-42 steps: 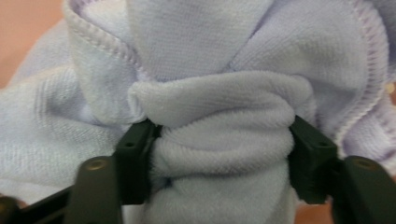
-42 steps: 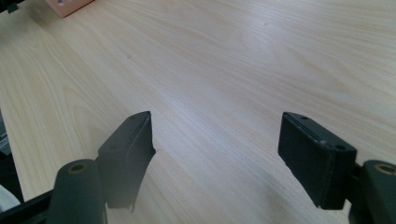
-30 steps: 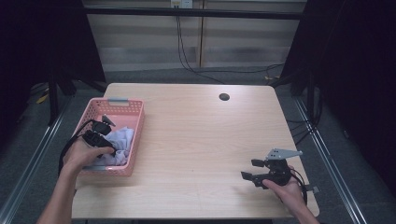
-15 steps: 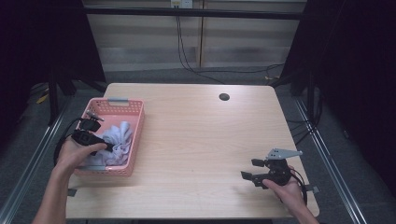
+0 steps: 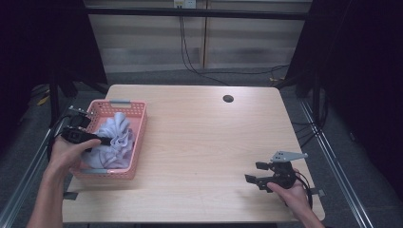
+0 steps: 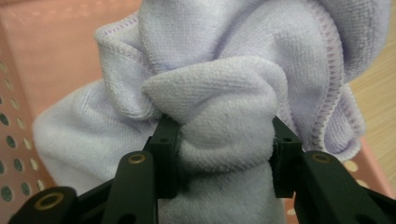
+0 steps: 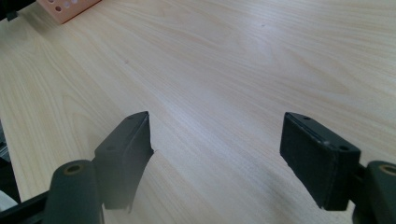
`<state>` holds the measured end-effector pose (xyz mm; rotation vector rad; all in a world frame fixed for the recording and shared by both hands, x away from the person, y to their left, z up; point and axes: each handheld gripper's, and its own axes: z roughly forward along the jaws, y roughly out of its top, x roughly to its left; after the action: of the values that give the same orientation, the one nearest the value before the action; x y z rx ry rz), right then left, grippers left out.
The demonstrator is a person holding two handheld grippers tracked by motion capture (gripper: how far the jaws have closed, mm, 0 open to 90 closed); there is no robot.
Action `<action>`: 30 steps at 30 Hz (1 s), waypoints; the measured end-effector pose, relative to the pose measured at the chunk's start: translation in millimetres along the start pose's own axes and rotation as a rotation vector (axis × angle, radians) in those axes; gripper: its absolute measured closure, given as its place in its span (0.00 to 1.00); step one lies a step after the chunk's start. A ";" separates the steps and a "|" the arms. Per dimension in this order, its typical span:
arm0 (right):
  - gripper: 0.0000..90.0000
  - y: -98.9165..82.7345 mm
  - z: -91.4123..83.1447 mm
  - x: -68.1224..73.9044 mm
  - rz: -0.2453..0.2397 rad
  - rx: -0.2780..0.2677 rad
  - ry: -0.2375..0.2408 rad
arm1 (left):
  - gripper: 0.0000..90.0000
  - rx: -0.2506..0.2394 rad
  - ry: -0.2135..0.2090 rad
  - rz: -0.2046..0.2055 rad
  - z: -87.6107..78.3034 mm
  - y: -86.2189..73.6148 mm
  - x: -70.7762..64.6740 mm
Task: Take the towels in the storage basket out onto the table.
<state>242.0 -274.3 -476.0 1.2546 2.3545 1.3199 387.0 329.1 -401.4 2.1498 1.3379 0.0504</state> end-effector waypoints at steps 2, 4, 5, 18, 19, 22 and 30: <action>0.28 0.1 -0.3 0.0 0.004 -0.001 0.002 | 0.62 -0.011 -0.001 -0.001 -2.8 1.4 -0.3; 0.27 0.2 -0.4 -0.1 0.006 0.000 0.004 | 0.62 -0.023 0.007 -0.002 -6.8 3.9 -0.5; 0.27 0.2 -0.4 -0.1 0.006 0.000 0.004 | 0.62 -0.031 0.008 -0.008 -7.8 4.5 -0.9; 0.27 0.5 -0.1 0.1 0.009 0.001 0.005 | 0.62 -0.092 0.002 0.003 -28.3 22.1 -12.4; 0.27 0.5 -0.1 0.1 0.010 0.001 0.005 | 0.62 -0.094 -0.002 0.008 -31.0 23.6 -13.1; 0.27 0.4 -0.1 0.3 0.007 0.003 0.004 | 0.62 -0.098 0.002 0.021 -35.9 26.3 -14.2; 0.27 0.4 0.6 -0.2 0.006 0.003 0.008 | 0.62 -0.120 -0.002 0.029 -44.2 31.6 -16.8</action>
<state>242.7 -273.9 -476.1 1.2611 2.3605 1.3257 389.5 326.0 -344.7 2.0675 1.2701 0.1362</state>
